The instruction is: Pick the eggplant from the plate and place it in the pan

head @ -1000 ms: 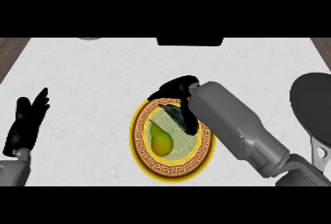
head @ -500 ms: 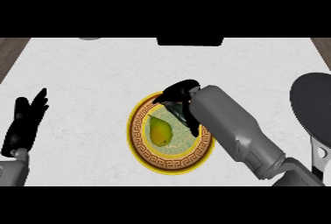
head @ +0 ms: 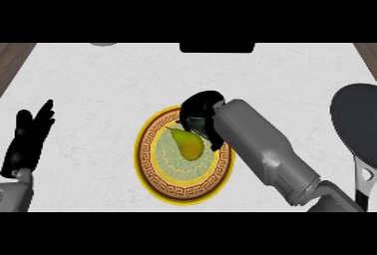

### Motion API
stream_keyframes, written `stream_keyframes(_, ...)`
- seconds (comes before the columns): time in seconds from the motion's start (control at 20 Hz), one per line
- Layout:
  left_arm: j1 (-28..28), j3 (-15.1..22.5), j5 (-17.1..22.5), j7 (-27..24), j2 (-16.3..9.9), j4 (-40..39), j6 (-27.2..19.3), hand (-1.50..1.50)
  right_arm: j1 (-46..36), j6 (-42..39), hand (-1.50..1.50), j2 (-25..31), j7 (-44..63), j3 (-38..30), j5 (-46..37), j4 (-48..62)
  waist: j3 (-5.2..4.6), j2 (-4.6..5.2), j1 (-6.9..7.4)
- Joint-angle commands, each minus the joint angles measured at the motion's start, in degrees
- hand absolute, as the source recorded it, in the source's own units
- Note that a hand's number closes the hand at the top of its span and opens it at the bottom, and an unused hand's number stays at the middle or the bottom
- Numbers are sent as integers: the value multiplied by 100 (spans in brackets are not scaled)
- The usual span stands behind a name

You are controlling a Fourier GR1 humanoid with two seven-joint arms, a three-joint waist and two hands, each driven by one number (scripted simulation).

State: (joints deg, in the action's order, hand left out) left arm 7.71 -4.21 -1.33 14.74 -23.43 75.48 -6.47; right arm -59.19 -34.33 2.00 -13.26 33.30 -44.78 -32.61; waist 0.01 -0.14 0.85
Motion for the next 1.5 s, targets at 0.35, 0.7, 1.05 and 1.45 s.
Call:
stream_keyframes(0.35, 2, -304, -39, -223, -61, -150, 272, 0, -21, 480, 150, -193, -240, -467, -255, 556, -1, 34, 16)
stream_keyframes(0.7, -646, -770, 80, -129, -150, -404, -168, 0, 1122, 1830, 150, 3859, -393, -1621, 4, 757, 54, -291, -1579)
stream_keyframes(1.05, -933, -907, 192, -259, -175, -237, -128, 0, 1646, 3198, 150, 5720, -2300, -3381, 1379, 567, 77, -259, -1338)
stream_keyframes(1.45, -731, -460, 44, -454, -56, 93, 161, 0, 3443, 3247, 150, 6560, -4673, -4797, 2657, 1535, 22, -14, -429)
